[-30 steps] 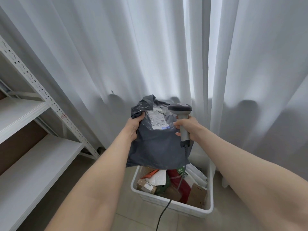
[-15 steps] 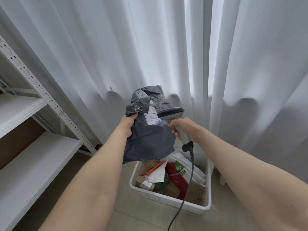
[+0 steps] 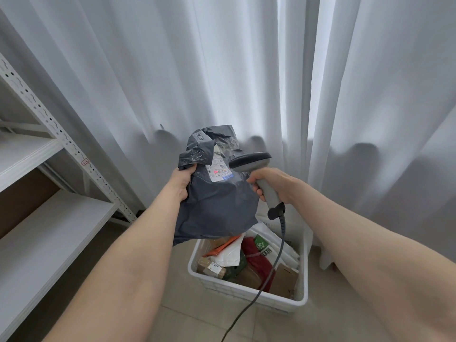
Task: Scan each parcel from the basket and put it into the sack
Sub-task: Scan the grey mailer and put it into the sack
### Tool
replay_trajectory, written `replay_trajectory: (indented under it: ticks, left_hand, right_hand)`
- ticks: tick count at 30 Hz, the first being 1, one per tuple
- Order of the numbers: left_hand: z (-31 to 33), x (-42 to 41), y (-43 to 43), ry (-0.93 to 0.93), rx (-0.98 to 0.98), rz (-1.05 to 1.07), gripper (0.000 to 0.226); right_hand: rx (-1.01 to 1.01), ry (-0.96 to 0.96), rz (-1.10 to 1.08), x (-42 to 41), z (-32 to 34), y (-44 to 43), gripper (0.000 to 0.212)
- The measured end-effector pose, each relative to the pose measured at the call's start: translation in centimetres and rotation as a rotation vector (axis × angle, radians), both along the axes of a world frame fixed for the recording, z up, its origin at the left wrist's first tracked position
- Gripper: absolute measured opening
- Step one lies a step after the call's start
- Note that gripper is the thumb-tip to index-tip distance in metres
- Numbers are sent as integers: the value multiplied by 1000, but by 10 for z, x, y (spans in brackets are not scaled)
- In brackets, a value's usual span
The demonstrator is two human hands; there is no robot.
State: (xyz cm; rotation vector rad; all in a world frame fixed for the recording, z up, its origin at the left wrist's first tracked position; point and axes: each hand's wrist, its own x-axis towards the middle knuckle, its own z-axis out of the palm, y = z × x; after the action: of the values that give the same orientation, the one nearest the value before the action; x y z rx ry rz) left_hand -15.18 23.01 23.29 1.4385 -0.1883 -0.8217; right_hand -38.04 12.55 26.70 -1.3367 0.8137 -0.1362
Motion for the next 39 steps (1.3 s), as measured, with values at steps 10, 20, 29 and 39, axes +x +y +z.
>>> replay_trajectory:
  ticks: [10, 20, 29, 39]
  left_hand:
    - [-1, 6, 2, 2, -12, 9, 9]
    - [0, 15, 9, -2, -10, -2, 9]
    - [-1, 23, 13, 13, 1, -29, 9]
    - [11, 28, 17, 100, 28, -148, 45]
  right_hand:
    - [-5, 6, 26, 7, 4, 4, 4]
    - [15, 14, 7, 20, 7, 15, 6]
    - [38, 37, -29, 29, 15, 25, 15]
    - [95, -83, -328, 26, -2, 22, 29]
